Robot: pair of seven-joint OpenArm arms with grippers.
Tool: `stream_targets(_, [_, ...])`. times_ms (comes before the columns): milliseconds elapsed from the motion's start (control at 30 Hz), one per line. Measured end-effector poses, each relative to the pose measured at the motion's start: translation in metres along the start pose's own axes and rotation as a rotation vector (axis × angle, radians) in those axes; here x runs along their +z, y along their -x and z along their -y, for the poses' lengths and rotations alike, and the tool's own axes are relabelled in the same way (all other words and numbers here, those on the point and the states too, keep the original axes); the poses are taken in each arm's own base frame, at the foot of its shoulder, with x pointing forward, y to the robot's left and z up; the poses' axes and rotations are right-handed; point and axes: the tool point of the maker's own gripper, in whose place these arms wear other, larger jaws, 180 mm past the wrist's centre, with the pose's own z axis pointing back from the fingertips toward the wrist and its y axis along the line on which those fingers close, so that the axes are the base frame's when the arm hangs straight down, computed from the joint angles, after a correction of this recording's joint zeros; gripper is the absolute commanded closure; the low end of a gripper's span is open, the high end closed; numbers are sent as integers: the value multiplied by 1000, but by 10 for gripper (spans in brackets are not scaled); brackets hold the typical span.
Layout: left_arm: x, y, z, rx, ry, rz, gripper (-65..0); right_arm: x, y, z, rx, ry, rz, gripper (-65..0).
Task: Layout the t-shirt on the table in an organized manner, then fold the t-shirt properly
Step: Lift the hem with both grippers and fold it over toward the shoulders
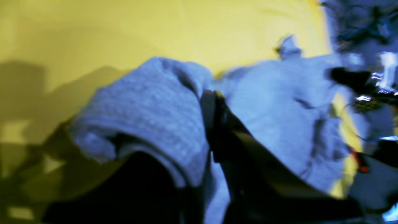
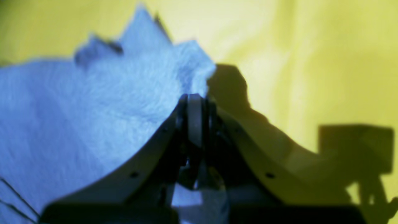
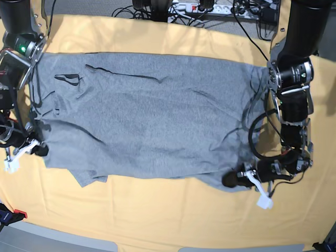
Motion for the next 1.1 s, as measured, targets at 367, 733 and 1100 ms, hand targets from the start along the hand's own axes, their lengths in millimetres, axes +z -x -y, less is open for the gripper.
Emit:
stream_targets(367, [1,44,25,113,174,-93,0,29,22,-26,256,50,-49,0])
stream_targets(733, [29,30,11,103,150,-57,0,51,23,-18,307,104,-38,0])
stream_targets(1100, [38,16,23,120,228,8,0,57,10,-15,296,111,24,0])
